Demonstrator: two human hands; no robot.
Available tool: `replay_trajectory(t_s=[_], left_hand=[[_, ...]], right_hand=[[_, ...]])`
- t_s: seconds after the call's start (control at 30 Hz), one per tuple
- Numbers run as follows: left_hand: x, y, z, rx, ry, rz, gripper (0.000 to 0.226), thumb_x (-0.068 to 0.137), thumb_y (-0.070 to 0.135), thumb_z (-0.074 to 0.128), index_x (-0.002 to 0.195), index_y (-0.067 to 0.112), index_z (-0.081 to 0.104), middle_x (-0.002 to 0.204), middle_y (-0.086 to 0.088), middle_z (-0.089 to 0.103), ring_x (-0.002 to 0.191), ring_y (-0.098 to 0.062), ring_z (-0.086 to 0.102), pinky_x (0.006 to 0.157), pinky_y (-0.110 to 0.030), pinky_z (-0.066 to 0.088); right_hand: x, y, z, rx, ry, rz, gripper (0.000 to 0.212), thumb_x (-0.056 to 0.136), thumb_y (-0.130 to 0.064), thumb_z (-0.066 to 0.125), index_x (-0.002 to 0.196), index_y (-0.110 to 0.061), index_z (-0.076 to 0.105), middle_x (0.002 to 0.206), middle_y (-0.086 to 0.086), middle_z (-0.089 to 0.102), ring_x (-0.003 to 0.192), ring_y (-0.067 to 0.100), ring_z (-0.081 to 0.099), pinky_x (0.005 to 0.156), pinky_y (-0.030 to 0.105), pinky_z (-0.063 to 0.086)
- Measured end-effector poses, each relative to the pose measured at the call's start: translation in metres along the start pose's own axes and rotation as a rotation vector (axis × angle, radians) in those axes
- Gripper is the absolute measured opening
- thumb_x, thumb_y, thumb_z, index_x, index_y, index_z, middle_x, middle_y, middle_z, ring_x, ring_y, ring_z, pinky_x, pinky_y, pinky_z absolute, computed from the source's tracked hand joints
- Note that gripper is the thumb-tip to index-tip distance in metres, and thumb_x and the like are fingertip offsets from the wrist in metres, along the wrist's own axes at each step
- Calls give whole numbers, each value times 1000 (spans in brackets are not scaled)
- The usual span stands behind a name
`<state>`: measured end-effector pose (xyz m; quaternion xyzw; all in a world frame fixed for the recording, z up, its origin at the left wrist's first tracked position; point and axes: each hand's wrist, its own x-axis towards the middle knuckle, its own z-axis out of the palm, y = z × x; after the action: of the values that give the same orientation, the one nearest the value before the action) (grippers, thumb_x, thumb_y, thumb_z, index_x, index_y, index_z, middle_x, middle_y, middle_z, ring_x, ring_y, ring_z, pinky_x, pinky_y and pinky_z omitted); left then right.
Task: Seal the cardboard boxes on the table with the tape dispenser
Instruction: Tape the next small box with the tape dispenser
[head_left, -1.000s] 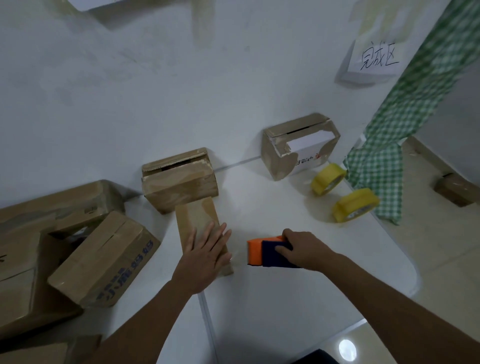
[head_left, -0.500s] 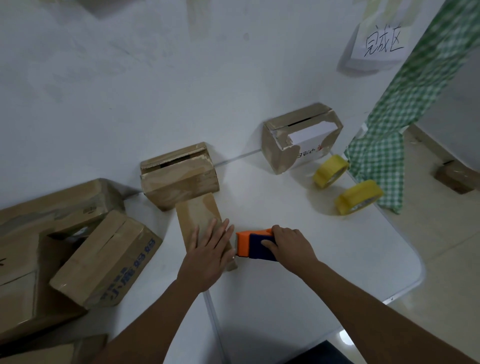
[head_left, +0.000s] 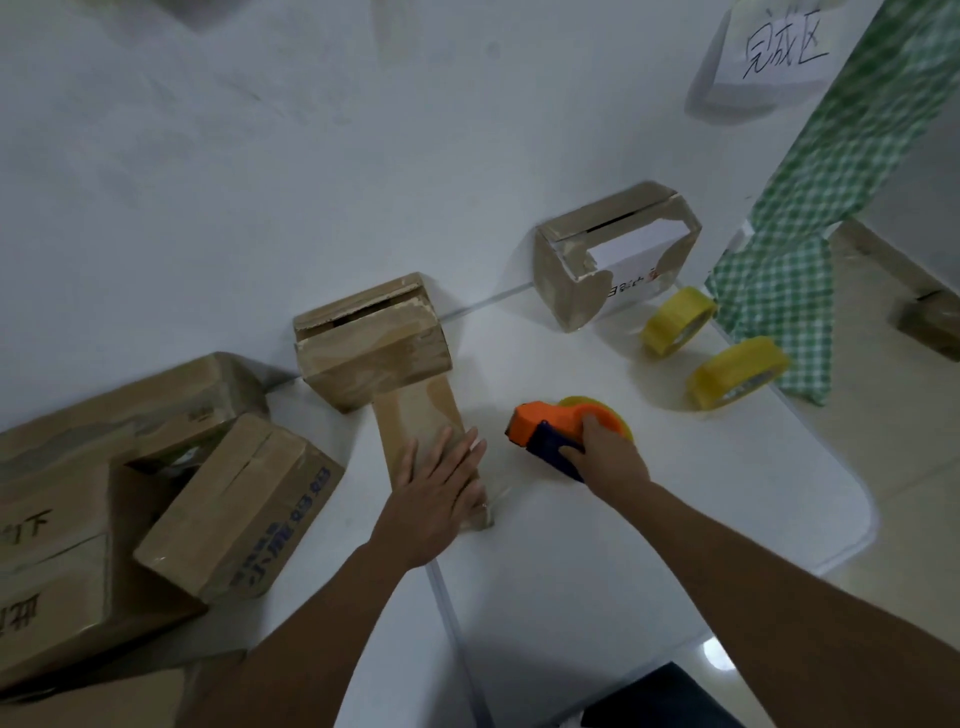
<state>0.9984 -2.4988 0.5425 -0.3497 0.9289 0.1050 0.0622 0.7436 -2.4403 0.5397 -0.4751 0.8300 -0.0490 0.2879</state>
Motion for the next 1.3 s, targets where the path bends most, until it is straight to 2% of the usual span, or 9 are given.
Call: replay_trajectory(t_s=[0.1, 0.23, 0.3, 0.37, 0.53, 0.73, 0.87, 1.03, 1.3], left_hand=[[0, 0, -2, -15, -13, -12, 57, 99, 48, -6, 154, 33, -4, 162, 16, -10, 150, -10, -16, 122, -46, -5], [-1, -2, -1, -15, -21, -23, 56, 98, 48, -9, 153, 35, -8, 161, 19, -15, 149, -8, -20, 122, -45, -8], [0, -2, 0, -25, -15, -16, 54, 100, 47, -6, 153, 36, -7, 161, 19, -14, 149, -7, -20, 122, -45, -8], [1, -2, 1, -22, -17, -7, 53, 102, 45, -2, 153, 36, -7, 162, 18, -14, 149, -8, -20, 122, -45, -7], [0, -5, 5, -17, -8, 1, 52, 103, 44, 0, 154, 35, -7, 162, 17, -13, 149, -10, -19, 122, -47, -6], [1, -5, -1, -297, 11, 8, 56, 103, 45, 6, 157, 34, 13, 163, 21, -3, 148, 1, -16, 121, -45, -10], [1, -11, -7, -490, 6, 23, 51, 104, 48, 18, 149, 33, 37, 163, 20, 4, 148, 5, -11, 121, -42, -13], [-5, -25, -4, -259, -60, 162, 66, 98, 64, 32, 155, 32, 21, 163, 18, -7, 148, -3, -19, 121, -45, -13], [-4, -18, 3, 67, -42, 178, 81, 94, 58, 49, 158, 23, 13, 165, 3, -12, 149, -20, -22, 121, -52, -6]], right_hand=[[-9, -4, 20, 49, -39, -11, 36, 98, -23, 51, 128, -6, 44, 111, 11, 56, 104, 28, 56, 84, 36, 42], [-26, -24, 24, 464, 130, -160, 43, 83, 13, 49, 124, -1, 56, 121, 9, 59, 115, 28, 55, 95, 21, 41], [-41, -36, 26, 832, -139, -137, 56, 80, 23, 42, 126, -5, 57, 126, 3, 61, 118, 21, 57, 95, 18, 44], [-50, -42, 29, 1019, -372, -40, 55, 86, 19, 45, 131, -12, 54, 126, 4, 62, 116, 17, 57, 94, 29, 47], [-58, -37, 25, 1004, -361, 36, 20, 93, -11, 63, 112, -5, 64, 101, 8, 71, 97, 18, 65, 84, 27, 49], [-57, -40, 8, 881, -252, -7, 35, 83, -13, 75, 108, -14, 49, 80, 6, 75, 68, 11, 67, 58, 17, 49], [-58, -40, 6, 832, -238, -17, 38, 82, -13, 75, 109, -14, 48, 78, 5, 75, 66, 10, 68, 58, 20, 50], [-65, -39, 20, 708, -61, -141, 35, 87, -19, 71, 113, -21, 48, 77, -2, 74, 71, 6, 68, 73, 31, 55], [-65, -37, 27, 735, 7, -183, 32, 88, -14, 70, 111, -21, 49, 75, -5, 73, 68, 2, 66, 61, 10, 46]])
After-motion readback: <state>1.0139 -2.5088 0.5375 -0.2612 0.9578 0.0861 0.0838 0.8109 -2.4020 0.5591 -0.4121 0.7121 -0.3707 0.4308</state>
